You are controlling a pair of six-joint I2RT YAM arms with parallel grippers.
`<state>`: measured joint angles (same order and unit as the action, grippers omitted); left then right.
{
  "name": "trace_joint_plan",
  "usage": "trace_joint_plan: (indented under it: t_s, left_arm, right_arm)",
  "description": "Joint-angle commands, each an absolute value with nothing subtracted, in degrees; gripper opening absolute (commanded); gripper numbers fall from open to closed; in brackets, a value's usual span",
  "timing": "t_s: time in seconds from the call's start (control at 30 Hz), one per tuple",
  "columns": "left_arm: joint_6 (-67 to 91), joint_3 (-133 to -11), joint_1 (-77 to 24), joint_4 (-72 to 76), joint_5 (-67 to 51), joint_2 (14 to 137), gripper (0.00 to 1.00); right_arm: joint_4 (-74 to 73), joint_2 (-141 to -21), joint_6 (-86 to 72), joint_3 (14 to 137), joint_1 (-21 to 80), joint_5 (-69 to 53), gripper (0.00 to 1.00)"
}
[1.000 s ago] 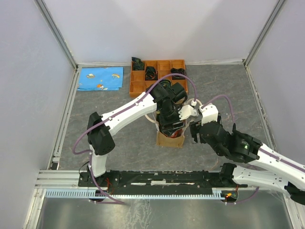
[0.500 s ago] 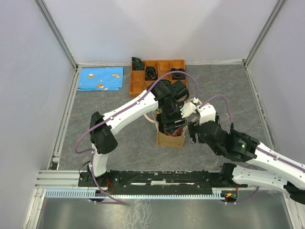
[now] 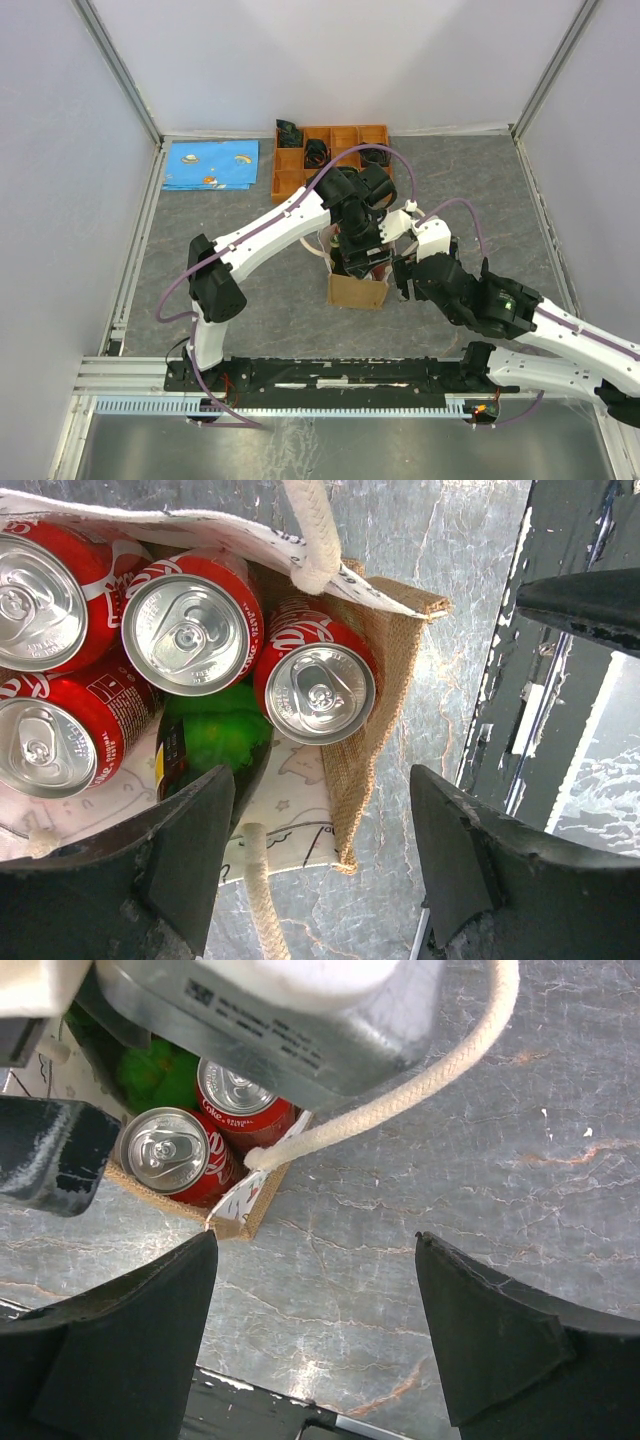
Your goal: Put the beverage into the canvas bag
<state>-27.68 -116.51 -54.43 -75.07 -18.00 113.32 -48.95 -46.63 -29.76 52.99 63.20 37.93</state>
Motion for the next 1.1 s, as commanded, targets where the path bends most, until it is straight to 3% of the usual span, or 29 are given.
trace_joint_plan:
  t_s: [0.0,0.43,0.8,1.07]
  left_arm:
    - [-25.75,-118.47,-54.24,-74.01,-17.33,112.0,0.74]
    - [-22.62,-111.31,-54.23,-69.01,-17.41,105.22,0.53]
    - [-12.38,-108.5,-52.52,-60.41,-20.65,92.8,0.52]
    - [-7.51,-104.52,-40.13,-56.71,-25.4,89.11,0.56]
  right_arm:
    - [-46.6,-46.15,-30.49,52.7,63.13,38.36,0.88]
    - [-46.76,-46.86,-30.73,53.99,63.16,39.46,0.88]
    - [-45.13,-50.57,-31.36,60.76,62.25,42.23,0.89]
    - [-45.44,-59.95,-29.73,70.59,59.33,38.13,0.93]
